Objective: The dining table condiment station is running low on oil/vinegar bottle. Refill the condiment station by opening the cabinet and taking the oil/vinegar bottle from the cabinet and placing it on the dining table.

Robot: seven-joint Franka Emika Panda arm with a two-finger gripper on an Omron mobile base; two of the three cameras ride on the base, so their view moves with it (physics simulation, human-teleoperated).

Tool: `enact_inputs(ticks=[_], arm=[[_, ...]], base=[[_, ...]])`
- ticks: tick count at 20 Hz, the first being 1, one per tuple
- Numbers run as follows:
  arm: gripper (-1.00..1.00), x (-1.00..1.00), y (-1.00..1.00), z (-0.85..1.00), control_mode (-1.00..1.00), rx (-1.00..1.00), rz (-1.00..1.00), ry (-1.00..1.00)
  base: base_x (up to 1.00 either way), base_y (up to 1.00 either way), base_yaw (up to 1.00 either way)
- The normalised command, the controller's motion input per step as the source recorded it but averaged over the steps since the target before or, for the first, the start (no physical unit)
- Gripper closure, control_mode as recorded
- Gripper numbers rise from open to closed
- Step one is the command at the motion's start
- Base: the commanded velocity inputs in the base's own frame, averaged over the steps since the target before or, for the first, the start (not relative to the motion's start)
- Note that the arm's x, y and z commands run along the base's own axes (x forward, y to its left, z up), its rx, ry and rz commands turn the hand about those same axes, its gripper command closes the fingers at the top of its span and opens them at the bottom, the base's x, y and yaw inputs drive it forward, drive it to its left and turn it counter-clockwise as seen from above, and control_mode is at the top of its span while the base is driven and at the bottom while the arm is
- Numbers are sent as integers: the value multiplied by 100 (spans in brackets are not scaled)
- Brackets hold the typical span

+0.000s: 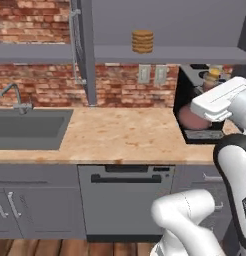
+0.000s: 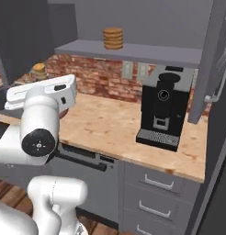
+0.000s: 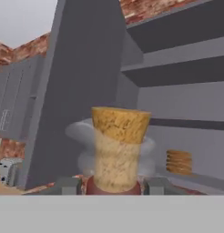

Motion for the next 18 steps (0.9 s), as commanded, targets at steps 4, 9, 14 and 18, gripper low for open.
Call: enact_inputs(ticks=[4, 9, 14, 18], arm=[[100, 0, 0, 0, 100, 0, 0, 0], [100, 0, 0, 0, 100, 0, 0, 0], [100, 0, 0, 0, 100, 0, 0, 0], [100, 0, 0, 0, 100, 0, 0, 0]], base=[[-86, 60, 63], [-59, 72, 73], [-50, 76, 77], [-54, 52, 81]])
